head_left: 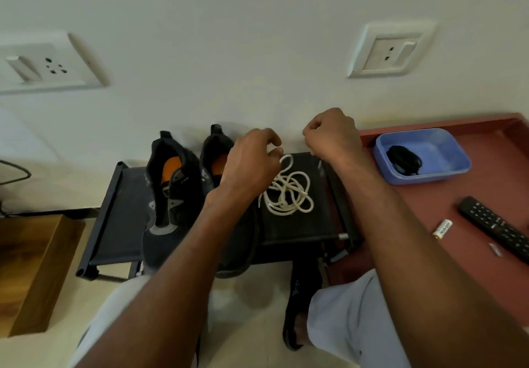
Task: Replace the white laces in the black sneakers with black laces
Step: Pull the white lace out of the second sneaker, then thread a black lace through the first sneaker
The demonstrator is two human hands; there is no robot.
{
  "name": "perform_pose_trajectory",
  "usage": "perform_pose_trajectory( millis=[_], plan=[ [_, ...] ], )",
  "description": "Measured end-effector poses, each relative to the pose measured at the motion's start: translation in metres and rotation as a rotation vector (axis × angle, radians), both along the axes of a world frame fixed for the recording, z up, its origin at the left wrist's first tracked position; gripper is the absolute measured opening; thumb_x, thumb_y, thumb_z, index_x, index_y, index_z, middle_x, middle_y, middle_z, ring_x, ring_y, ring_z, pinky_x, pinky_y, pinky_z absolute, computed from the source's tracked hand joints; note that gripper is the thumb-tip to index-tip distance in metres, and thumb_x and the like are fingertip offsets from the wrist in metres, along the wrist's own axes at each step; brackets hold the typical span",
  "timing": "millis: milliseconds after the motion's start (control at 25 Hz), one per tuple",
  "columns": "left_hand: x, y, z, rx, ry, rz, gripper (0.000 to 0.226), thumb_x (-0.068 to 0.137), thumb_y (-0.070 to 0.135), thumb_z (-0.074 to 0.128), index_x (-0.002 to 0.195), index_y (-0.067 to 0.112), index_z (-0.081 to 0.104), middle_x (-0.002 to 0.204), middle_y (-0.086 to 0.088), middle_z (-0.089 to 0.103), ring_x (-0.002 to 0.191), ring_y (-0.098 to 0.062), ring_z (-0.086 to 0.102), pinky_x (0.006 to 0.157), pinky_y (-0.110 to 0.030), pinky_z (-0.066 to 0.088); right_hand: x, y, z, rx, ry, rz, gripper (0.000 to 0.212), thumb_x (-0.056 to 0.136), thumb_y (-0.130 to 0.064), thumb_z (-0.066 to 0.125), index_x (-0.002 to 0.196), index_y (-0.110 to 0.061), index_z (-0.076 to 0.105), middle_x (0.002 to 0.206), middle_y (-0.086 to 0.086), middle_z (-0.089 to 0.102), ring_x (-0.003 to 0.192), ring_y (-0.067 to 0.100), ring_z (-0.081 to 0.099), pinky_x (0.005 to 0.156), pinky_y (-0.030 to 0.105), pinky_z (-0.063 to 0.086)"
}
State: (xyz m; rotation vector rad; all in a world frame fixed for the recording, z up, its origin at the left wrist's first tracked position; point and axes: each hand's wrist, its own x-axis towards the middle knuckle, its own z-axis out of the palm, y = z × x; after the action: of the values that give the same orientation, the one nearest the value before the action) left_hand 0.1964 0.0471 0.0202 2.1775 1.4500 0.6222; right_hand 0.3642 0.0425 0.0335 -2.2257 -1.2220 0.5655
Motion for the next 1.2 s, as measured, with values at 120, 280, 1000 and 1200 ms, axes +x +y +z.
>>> perform_pose_trajectory(
  millis=[120,280,1000,1200],
  plan=[
    [0.027,-0.016,0.005,-0.032,-0.129,-0.063,0.025,0.101,0.028,0.062,0.125,0.025,0.067,0.134,0.008,0.064,0.123,-0.009,0.056,0.091,-0.020,0.036,0.025,-0.021,0.008,0.185,0.217,-0.166,0.023,0.086,-0.011,0.055,0.080,-0.017,0.076,0.077,0.000,0.076,0.071,0.024,0.075,0.071,0.047,0.066],
    [0.055,-0.040,0.003,-0.064,-0.247,-0.251,0.029,0.100,0.024,0.064,0.129,0.025,0.064,0.135,0.012,0.063,0.119,-0.004,0.057,0.091,-0.018,0.040,0.063,-0.077,0.001,0.280,0.294,-0.245,0.023,0.087,-0.017,0.056,0.075,-0.025,0.074,0.078,-0.006,0.076,0.077,0.018,0.075,0.075,0.043,0.063],
    [0.168,-0.066,-0.018,-0.163,0.176,-0.612,0.061,0.099,0.029,0.065,0.153,0.023,0.038,0.153,-0.003,0.047,0.140,-0.023,0.044,0.114,-0.042,0.040,0.188,-0.066,-0.047,-0.359,-0.484,0.056,0.027,0.097,-0.024,0.065,0.075,-0.015,0.052,0.077,0.002,0.053,0.078,0.024,0.054,0.059,0.032,0.042],
    [0.121,-0.087,-0.005,-0.210,-0.003,-0.469,0.052,0.102,0.031,0.062,0.151,0.025,0.045,0.152,0.002,0.051,0.125,-0.008,0.054,0.099,-0.018,0.048,0.195,-0.069,-0.034,-0.161,-0.270,-0.176,0.019,0.092,-0.016,0.066,0.074,-0.012,0.067,0.070,0.003,0.060,0.059,0.018,0.054,0.047,0.025,0.032]
  ],
)
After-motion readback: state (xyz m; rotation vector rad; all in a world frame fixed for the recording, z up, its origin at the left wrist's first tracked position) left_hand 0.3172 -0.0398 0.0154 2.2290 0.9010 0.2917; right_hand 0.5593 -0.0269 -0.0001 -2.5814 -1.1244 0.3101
